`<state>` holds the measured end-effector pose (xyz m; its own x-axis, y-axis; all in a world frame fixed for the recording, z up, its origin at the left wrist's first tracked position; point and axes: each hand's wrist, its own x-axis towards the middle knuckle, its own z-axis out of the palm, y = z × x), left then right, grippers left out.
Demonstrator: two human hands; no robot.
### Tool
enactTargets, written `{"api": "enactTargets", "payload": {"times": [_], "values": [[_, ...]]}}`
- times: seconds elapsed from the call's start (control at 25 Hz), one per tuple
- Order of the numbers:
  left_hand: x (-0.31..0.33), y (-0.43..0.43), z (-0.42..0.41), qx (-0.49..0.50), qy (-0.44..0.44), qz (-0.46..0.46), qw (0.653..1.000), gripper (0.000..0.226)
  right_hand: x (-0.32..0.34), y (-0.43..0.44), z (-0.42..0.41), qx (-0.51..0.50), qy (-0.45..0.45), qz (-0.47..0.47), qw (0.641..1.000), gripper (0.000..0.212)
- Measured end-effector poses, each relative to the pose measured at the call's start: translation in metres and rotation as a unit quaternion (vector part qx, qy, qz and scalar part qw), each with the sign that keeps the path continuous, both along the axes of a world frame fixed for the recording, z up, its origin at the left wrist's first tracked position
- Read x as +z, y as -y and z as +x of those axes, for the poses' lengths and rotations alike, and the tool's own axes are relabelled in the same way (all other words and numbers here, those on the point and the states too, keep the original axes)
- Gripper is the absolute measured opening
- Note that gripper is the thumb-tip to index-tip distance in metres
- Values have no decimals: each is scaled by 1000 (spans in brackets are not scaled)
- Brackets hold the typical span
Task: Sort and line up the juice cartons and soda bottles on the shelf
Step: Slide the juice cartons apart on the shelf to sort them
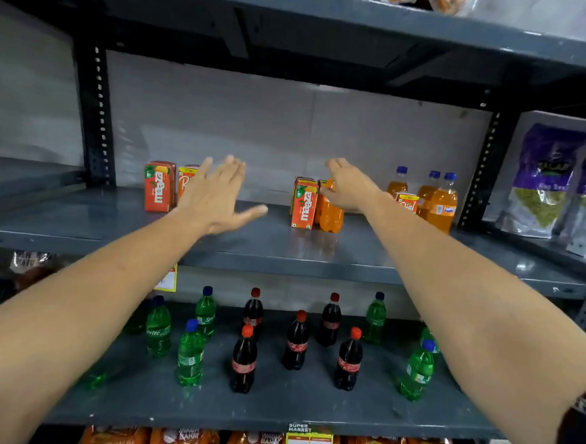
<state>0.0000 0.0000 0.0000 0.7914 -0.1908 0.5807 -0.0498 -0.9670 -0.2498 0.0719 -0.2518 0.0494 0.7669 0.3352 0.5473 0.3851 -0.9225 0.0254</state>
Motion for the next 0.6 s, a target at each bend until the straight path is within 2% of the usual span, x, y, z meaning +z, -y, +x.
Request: {"api": "enactTargets", "payload": {"times": [0.08,0.24,0.36,0.6], "values": [[-23,2,-3,-20,-80,10,997,116,-4,-4,6,0,-68,-41,997,62],[-69,4,2,-29,-141,-35,989,118,-19,-14,28,9,-112,-61,992,65],[-71,1,8,-31,-138,-55,988,120,-22,-19,44,23,-120,-55,991,63],[-73,-4,2,-33,-108,-56,992,116,-8,-34,61,-7,-80,-31,996,31]]}}
